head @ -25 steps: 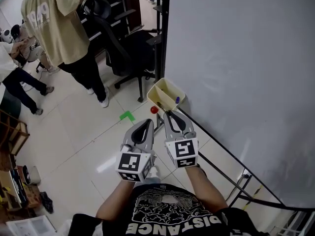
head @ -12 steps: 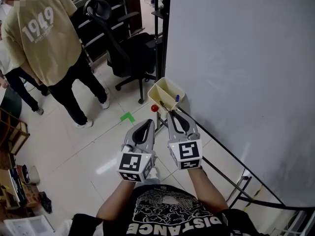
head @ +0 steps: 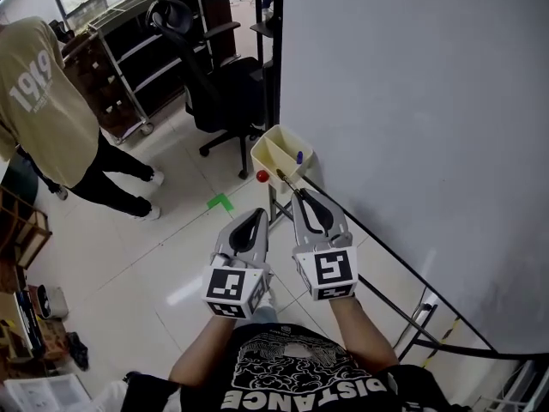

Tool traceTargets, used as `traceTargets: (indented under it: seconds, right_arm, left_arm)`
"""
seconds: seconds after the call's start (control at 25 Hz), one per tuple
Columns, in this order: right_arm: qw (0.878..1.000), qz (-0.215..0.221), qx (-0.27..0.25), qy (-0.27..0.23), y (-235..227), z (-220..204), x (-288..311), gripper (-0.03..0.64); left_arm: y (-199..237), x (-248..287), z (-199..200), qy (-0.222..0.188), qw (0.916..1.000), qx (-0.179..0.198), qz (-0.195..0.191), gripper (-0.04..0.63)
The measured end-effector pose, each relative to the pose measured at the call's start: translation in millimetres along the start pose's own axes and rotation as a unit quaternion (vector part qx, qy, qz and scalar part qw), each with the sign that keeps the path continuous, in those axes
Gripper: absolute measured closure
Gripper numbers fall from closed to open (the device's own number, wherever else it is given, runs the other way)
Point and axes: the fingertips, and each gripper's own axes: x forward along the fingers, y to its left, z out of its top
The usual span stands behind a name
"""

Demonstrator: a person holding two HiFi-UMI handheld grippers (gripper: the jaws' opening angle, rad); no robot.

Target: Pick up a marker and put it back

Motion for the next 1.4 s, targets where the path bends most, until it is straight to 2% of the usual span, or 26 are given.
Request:
traceTargets:
  seconds: [0.44,1.08,1.4]
  right_arm:
    - [1.0,-0.001,0.002,-0.028,4.2,15.4,-51.1,0.584]
    - [0.999,0.004,0.002,-0.039,12.2,23.2,-120.6,0.584]
    - [0.999,0.01,0.006,-0.038,9.3,15.8,-129.9,0.584]
  left_arm:
    - [-29.4,-25.1,1.1,-0.011,0.9999,0.006,0.004,0.589]
    - [-75.9,-63.8,11.3,-0.039,0.9992,0.013,0.002,0.589]
    - [-88.6,-62.9,5.3,-0.031,0.9992,0.024,-0.002,0.591]
